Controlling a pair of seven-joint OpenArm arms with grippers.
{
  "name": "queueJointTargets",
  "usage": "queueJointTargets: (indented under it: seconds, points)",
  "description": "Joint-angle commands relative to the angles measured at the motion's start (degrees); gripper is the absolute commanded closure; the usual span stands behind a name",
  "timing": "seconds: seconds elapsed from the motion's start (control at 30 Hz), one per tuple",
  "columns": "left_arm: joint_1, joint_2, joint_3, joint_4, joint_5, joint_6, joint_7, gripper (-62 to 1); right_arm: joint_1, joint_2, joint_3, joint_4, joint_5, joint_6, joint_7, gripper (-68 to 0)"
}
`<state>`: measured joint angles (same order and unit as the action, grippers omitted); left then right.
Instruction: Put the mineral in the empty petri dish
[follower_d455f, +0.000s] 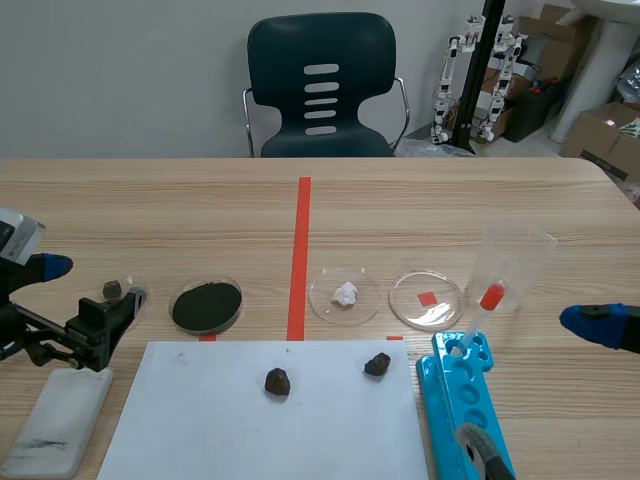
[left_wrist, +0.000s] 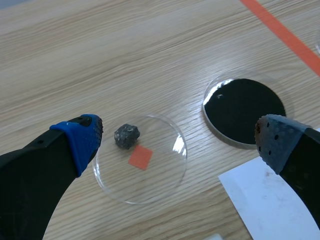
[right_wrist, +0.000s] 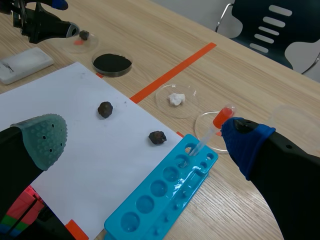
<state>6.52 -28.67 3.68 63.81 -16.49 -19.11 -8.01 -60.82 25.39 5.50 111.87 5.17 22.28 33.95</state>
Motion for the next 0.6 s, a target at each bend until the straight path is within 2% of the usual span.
queueJointTargets:
  seconds: [0.0,0.17,0.57]
  points:
    - [0.6,-1.2,-0.3,1.9,-0.3,0.1,-1.0,-62.3,0.0,0.0,0.0,0.7,0.6,0.0,0.9,-65.3]
    - [2.1,-1.7,-0.3,4.5,-0.3,0.1,-1.0,-62.3,0.0,0.0,0.0,0.7,0.6,0.0,0.8,-65.3]
    - [2.1,-1.7,-0.3,4.5,-0.3,0.1,-1.0,-62.3,0.0,0.0,0.0,0.7,0.6,0.0,0.9,-65.3]
